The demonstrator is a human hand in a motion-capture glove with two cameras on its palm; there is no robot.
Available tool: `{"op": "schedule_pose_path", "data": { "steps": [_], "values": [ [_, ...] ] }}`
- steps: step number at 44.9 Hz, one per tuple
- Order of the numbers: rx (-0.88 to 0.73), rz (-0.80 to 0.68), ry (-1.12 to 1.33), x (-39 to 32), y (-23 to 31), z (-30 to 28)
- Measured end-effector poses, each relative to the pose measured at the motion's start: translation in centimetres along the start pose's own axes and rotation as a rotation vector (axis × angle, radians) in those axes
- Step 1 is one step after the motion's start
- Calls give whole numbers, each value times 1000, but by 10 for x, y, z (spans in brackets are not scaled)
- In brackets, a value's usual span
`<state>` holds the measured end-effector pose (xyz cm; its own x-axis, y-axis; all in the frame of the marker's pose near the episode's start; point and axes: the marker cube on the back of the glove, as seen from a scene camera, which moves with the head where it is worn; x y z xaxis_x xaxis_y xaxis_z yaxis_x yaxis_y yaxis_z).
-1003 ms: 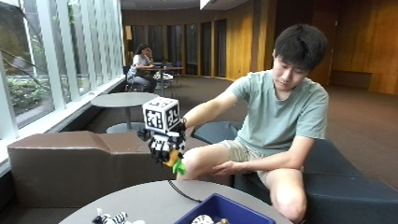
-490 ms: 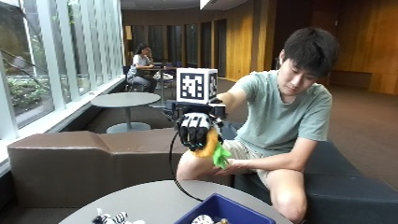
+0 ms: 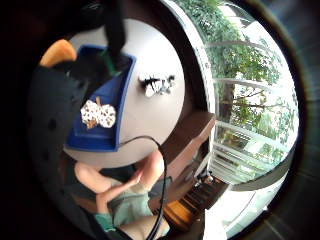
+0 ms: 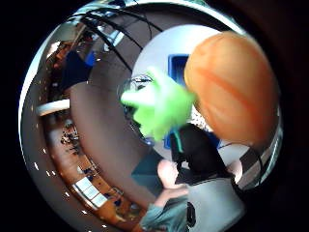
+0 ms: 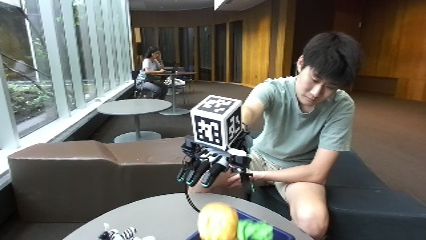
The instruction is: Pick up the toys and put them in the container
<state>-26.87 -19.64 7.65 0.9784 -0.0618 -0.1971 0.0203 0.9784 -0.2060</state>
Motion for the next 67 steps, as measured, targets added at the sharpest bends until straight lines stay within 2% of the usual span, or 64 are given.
{"op": "schedule_pose_path", "data": {
  "steps": [5,11,23,30,34,38,42,46,54,61,67],
  "values": [
    [7,14,-20,20,-4,6],
    [61,65,-8,83,-7,21],
    [245,34,-227,204,-44,57],
    [102,66,-254,242,-86,112],
    [22,26,-220,245,-113,137],
    [-142,-31,-97,242,-141,180],
    [-280,-6,45,245,-155,229],
    [-287,43,48,254,-154,266],
    [-25,70,-87,259,-145,291],
    [34,110,-96,262,-111,300],
    [10,125,-52,267,-76,305]
  ]
}}
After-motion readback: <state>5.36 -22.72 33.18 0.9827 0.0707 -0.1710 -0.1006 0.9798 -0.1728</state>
